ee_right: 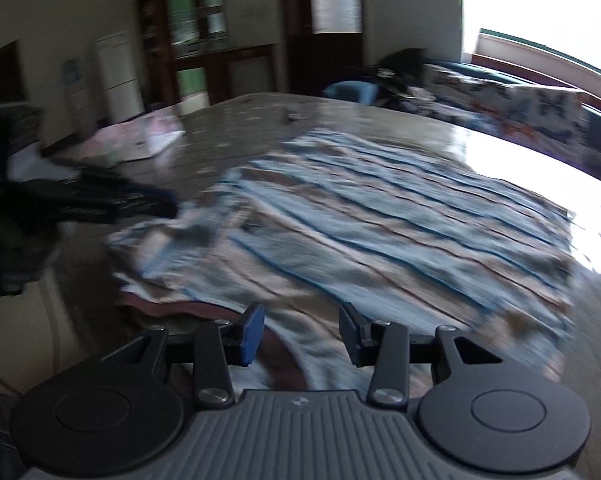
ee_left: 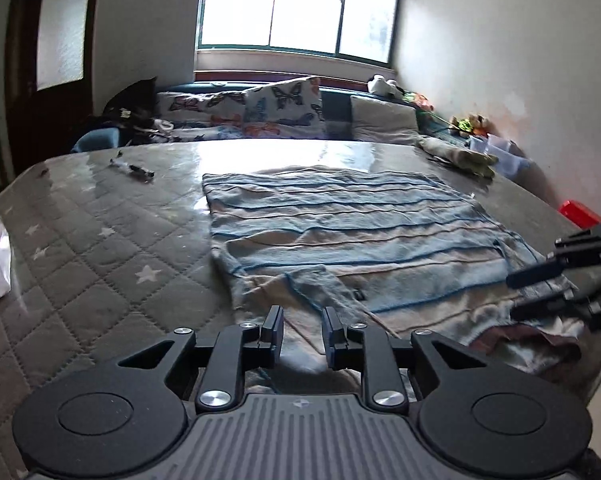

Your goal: Fold clothes

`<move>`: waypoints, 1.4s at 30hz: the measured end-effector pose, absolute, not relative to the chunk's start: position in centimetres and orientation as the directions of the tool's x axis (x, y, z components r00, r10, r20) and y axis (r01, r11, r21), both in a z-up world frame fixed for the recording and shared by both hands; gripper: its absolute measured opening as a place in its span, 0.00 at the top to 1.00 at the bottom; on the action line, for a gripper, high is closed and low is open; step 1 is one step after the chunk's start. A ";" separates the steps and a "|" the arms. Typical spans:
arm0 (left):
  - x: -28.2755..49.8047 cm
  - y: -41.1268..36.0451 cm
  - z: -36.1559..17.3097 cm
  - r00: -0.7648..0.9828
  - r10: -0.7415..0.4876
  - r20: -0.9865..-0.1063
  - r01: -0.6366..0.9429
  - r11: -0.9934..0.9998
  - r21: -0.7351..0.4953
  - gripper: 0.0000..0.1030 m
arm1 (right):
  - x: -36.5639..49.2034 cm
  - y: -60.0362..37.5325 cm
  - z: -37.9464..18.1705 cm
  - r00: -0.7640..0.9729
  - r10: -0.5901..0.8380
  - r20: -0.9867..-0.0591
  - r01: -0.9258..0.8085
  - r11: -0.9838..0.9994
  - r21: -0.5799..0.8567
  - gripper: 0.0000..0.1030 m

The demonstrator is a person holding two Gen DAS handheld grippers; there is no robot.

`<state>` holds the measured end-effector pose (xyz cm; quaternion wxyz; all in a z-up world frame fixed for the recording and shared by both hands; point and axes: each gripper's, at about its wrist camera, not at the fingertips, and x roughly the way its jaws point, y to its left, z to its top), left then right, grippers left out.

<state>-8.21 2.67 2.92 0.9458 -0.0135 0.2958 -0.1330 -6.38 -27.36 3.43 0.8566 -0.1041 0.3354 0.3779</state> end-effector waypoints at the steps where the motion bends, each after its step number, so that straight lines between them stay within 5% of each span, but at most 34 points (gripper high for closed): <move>1: -8.1 2.9 2.8 0.790 -0.258 -0.556 0.237 0.965 -0.112 0.78 | -6.4 -26.5 3.5 0.469 0.593 -0.655 -0.741 0.668 0.074 0.63; 16: -8.0 4.5 1.8 0.789 -0.288 -0.543 0.218 0.957 -0.192 0.78 | -6.5 -16.6 2.2 0.291 0.641 -0.710 -0.885 0.462 0.054 0.76; 23: -7.8 4.6 1.2 0.783 -0.284 -0.553 0.211 0.958 -0.192 0.78 | -7.2 -16.4 1.9 0.306 0.641 -0.704 -0.883 0.467 0.041 0.97; 37: -8.8 3.1 2.4 0.790 -0.280 -0.545 0.265 0.958 -0.107 0.78 | -9.1 -17.7 2.6 0.351 0.628 -0.695 -0.885 0.466 -0.026 0.95; 40: -9.1 2.2 2.2 0.774 -0.305 -0.555 0.305 0.948 -0.097 0.78 | -8.9 -18.8 3.5 0.356 0.641 -0.680 -0.875 0.485 0.000 0.91; 42: -9.3 1.5 1.8 0.758 -0.321 -0.568 0.331 0.939 -0.089 0.78 | -8.6 -19.8 3.8 0.379 0.633 -0.675 -0.857 0.515 0.002 0.79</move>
